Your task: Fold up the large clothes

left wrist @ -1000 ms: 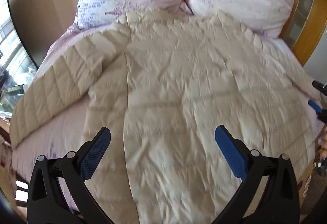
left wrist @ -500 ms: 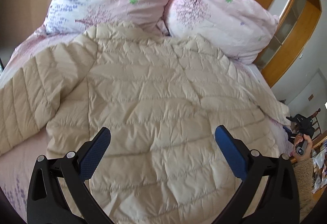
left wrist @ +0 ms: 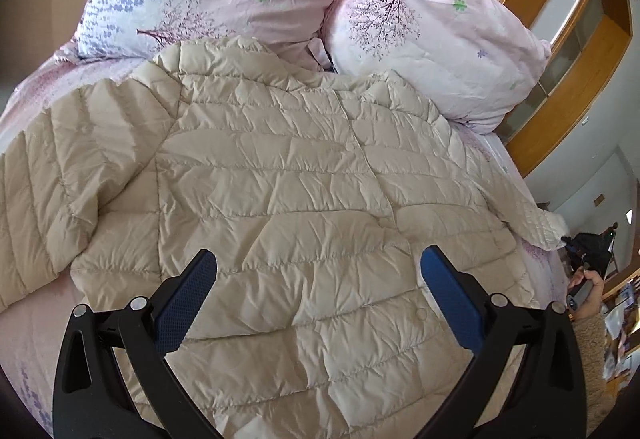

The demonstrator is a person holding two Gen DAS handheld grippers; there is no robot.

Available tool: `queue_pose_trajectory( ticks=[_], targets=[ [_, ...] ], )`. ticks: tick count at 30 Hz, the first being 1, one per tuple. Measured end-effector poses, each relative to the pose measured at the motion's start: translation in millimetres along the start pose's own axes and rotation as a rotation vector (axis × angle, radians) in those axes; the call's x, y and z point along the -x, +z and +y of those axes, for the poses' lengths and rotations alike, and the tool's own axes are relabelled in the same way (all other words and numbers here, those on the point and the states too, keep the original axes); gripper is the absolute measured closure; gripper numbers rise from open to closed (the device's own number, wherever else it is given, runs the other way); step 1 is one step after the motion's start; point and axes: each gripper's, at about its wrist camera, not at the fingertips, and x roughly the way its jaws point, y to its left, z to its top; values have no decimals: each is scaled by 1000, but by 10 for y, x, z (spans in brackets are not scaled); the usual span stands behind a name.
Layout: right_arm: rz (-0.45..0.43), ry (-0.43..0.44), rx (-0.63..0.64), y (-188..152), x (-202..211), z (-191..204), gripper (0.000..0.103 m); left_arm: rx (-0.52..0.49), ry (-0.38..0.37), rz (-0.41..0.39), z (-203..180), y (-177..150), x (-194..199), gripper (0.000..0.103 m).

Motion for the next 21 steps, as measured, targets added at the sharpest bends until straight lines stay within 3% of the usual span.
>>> queue_pose_trajectory(
  ticks=[4, 8, 14, 21],
  targets=[
    [-34, 66, 183, -131, 154, 569, 96, 24, -32, 15, 45, 4, -38, 1],
    [-1, 186, 336, -425, 283, 1113, 96, 58, -100, 10, 63, 3, -52, 1],
    [198, 392, 562, -1297, 303, 1972, 96, 145, -265, 42, -3, 41, -146, 1],
    [441, 551, 757, -2419, 454, 2556, 96, 256, -419, 74, -96, 131, -346, 2]
  ],
)
